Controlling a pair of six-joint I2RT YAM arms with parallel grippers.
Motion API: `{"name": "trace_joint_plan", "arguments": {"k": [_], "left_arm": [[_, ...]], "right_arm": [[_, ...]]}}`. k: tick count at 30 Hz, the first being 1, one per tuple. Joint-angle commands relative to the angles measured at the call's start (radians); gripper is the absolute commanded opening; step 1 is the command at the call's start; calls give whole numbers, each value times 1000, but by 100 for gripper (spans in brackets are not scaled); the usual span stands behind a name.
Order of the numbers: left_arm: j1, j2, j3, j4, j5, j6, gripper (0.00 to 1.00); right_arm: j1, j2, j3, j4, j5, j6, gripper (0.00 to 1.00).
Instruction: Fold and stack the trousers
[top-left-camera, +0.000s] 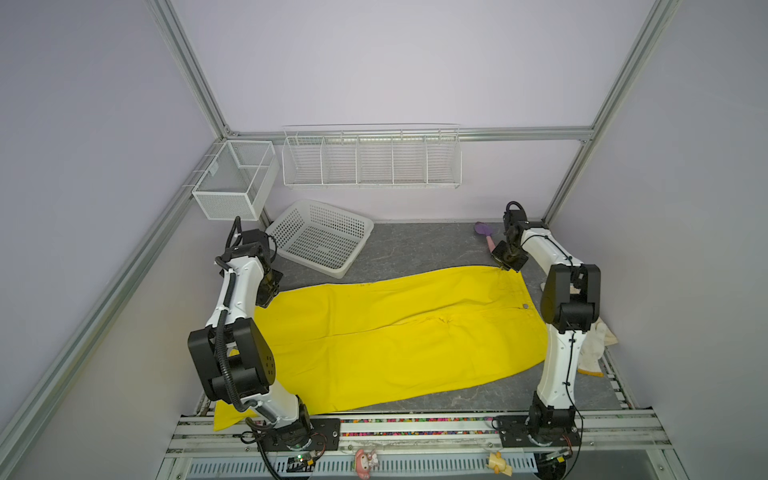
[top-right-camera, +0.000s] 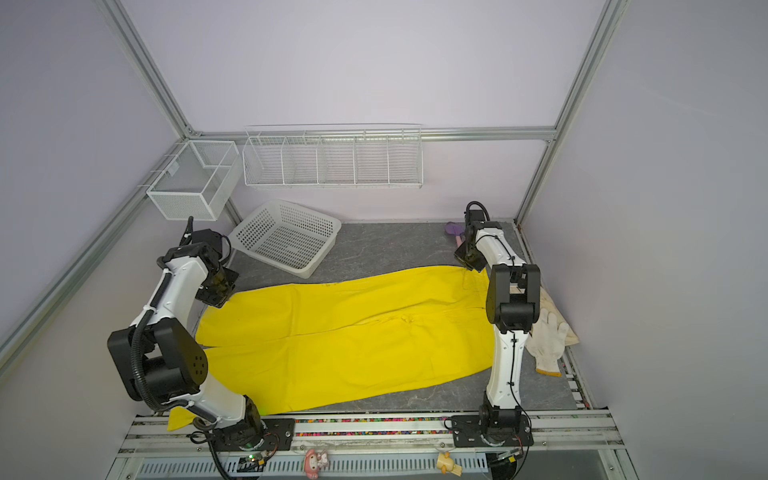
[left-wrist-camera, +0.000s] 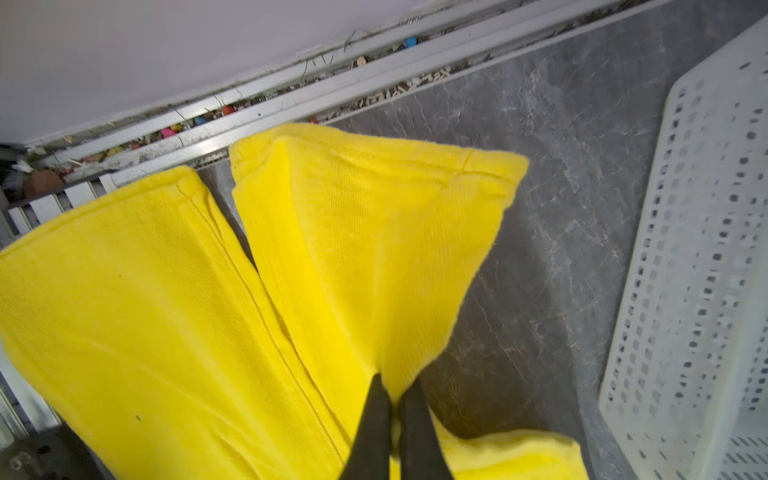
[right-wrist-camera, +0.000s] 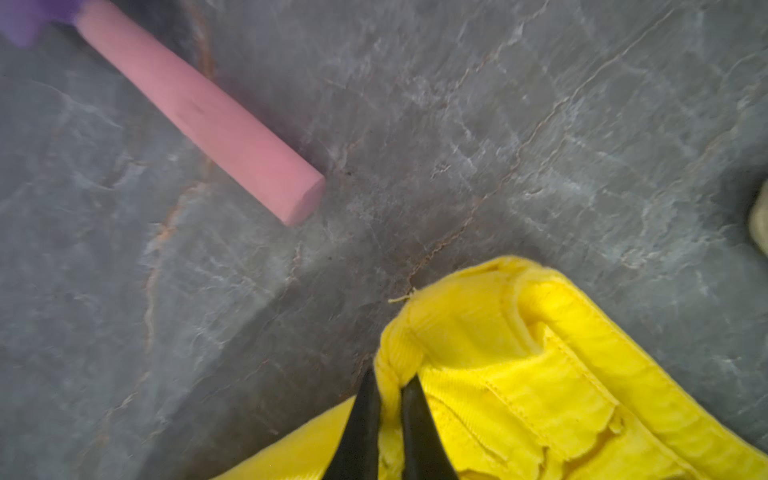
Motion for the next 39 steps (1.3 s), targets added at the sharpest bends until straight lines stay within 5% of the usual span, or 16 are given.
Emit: {"name": "trace_joint_plan", "arguments": {"k": [1,17,29,39], "left_arm": [[20,-7,71,-25,-39,17,0],[59,-83,198,-44,-81,51,0],[59,-354,-124,16,-49,2,0],[59,-538,-378,27,-145,-52,0]], "right_arm": [[-34,-68,1,63,-36,-11,10],[-115,-192,-29,192,-232,-2,10],[-164,-417,-323,218,-306,-8,10],[-227,-657,-652,196,-268,15,11]]}}
